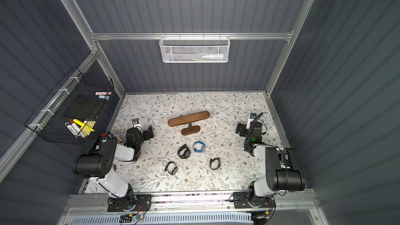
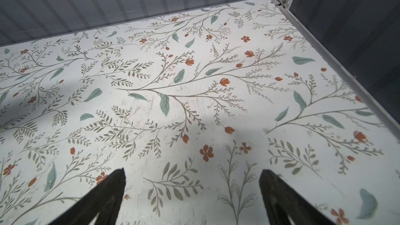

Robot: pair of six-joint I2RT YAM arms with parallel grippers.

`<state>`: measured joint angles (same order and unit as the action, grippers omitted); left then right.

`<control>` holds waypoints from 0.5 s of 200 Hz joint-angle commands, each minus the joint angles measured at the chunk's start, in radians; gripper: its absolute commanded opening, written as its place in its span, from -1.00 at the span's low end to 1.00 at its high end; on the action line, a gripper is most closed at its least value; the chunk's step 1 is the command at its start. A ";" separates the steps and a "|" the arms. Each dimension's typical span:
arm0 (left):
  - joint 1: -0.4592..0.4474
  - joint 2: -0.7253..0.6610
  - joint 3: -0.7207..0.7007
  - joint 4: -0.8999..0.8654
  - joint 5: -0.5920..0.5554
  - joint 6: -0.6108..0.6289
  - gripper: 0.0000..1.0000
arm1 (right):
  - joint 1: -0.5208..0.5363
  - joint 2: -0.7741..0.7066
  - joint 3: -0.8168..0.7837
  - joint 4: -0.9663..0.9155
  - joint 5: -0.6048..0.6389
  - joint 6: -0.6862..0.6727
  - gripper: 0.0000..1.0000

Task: Place watch on stand
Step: Pick up the watch at the center of the board.

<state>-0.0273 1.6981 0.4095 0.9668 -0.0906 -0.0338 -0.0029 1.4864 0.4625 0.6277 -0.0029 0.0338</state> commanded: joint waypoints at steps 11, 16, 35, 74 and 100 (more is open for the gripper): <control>-0.005 0.003 0.022 -0.009 -0.012 -0.008 0.99 | 0.004 -0.003 0.007 0.012 0.001 -0.005 0.98; -0.005 0.004 0.022 -0.009 -0.012 -0.008 0.99 | 0.004 -0.003 0.007 0.012 -0.001 -0.005 0.98; -0.005 0.003 0.021 -0.010 -0.012 -0.009 0.99 | 0.003 -0.005 0.005 0.015 -0.011 -0.011 0.98; -0.006 0.003 0.021 -0.009 -0.012 -0.008 0.99 | 0.003 -0.004 0.005 0.014 -0.012 -0.011 0.98; -0.005 0.004 0.022 -0.010 -0.012 -0.008 0.99 | 0.003 -0.004 0.004 0.014 -0.012 -0.011 0.98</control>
<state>-0.0273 1.6981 0.4095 0.9668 -0.0906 -0.0338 -0.0029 1.4864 0.4625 0.6281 -0.0040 0.0330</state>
